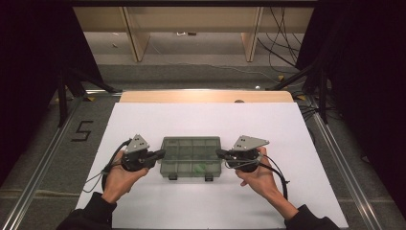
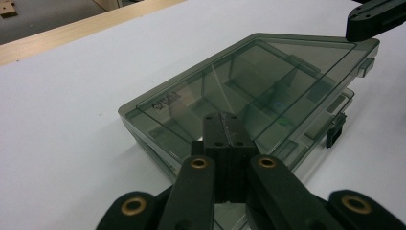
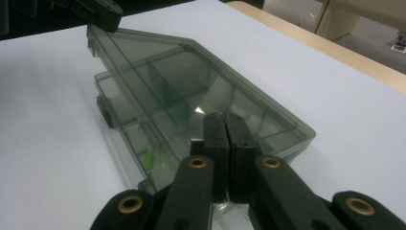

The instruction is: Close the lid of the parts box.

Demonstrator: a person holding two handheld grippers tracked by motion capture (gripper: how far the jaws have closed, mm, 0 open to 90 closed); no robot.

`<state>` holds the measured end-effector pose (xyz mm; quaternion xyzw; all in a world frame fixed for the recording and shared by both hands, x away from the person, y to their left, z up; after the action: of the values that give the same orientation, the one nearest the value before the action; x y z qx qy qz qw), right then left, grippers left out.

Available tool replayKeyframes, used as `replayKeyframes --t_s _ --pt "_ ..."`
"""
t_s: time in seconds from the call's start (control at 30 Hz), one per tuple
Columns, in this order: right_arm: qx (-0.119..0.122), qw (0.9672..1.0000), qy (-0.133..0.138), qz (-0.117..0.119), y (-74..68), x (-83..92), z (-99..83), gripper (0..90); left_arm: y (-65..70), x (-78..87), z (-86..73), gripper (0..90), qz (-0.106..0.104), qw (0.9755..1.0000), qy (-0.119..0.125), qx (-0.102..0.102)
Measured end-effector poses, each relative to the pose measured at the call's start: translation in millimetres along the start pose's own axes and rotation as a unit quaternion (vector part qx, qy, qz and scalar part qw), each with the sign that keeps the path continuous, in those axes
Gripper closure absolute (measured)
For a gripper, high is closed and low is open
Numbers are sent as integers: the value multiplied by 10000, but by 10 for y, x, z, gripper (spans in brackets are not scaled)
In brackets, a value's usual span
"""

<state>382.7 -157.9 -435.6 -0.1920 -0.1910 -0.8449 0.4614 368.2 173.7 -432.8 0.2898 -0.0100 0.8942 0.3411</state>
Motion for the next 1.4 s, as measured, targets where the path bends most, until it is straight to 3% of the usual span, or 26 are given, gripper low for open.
replayKeyframes --t_s 0.1,0.2,0.27,0.3,0.37,0.4,0.53,0.57,0.6,0.7,0.73,0.8,0.83,0.87,0.9,0.97,1.0,1.07,1.1,1.13,1.2,1.27,1.3,1.4 --pt "-35 10000 -35 33 -12 -19 -18 894 5 2 -30 900 5 10000 29 61" --pt "0 9999 -98 70 -16 -23 -31 894 -10 10 -43 900 -7 10000 -18 -40" --pt "4 9998 -143 105 -26 -37 -47 894 3 7 -68 900 29 10000 -37 51" --pt "29 9999 -107 64 -29 -51 -56 893 -18 13 -71 900 27 9999 -104 -133" --pt "44 9998 -176 97 -32 -56 -68 893 -14 11 -82 900 19 9998 -156 -121" --pt "13 9998 -176 119 -43 -70 -74 891 11 -5 -97 900 60 9999 -67 55" --pt "54 9996 -252 142 -49 -90 -94 889 -4 5 -106 900 111 9996 -166 -176" --pt "52 9995 -267 136 -50 -93 -99 889 0 3 -112 900 71 9997 -179 -159" --pt "59 9994 -312 149 -50 -89 -101 888 24 -12 -126 900 77 9999 -126 8" --pt "82 9995 -277 115 -56 -110 -114 888 9 -5 -130 900 75 9995 -222 -207" --pt "98 9995 -290 123 -54 -111 -115 888 18 -11 -140 900 81 9997 -214 -114" --pt "100 9993 -337 145 -55 -113 -118 888 6 -6 -146 900 86 9993 -299 -215" --pt "108 9993 -326 126 -58 -120 -122 888 8 -12 -157 900 117 9993 -316 -179" --pt "112 9993 -344 126 -58 -122 -125 888 24 -42 -172 900 87 9998 -169 -32" --pt "98 9992 -346 145 -62 -123 -128 888 -8 -22 -168 900 105 9990 -349 -259" --pt "99 9991 -371 153 -64 -128 -132 888 -13 -29 -176 900 88 9990 -370 -235" --pt "65 9991 -390 178 -68 -133 -136 888 6 -52 -185 900 85 9996 -250 -80" --pt "81 9990 -389 196 -68 -139 -141 888 7 -50 -201 900 119 9991 -399 -127" --pt "68 9989 -411 195 -71 -142 -147 887 2 -60 -203 900 104 9989 -395 -243" --pt "71 9989 -420 187 -70 -149 -154 888 21 -63 -208 900 137 9989 -436 -142" --pt "87 9988 -438 197 -66 -156 -166 887 13 -66 -202 900 94 9986 -442 -263" --pt "70 9988 -445 215 -66 -159 -170 888 7 -69 -207 900 98 9984 -478 -270" --pt "79 9987 -450 207 -65 -161 -171 888 11 -75 -218 900 127 9986 -472 -181" --pt "46 9986 -485 224 -72 -167 -179 887 -11 -70 -215 900 102 9981 -552 -270"
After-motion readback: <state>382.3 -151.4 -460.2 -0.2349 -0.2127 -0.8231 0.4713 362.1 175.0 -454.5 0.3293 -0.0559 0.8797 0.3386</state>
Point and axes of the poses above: each handheld gripper's, and its own axes: x roughly backward along the jaws, z roughly out of its top, y roughly to its right, the point moved 1 cm from there along -x, roughly forward along the jaws, and after that the axes turned 8 degrees about x, right-handed, at the moved point
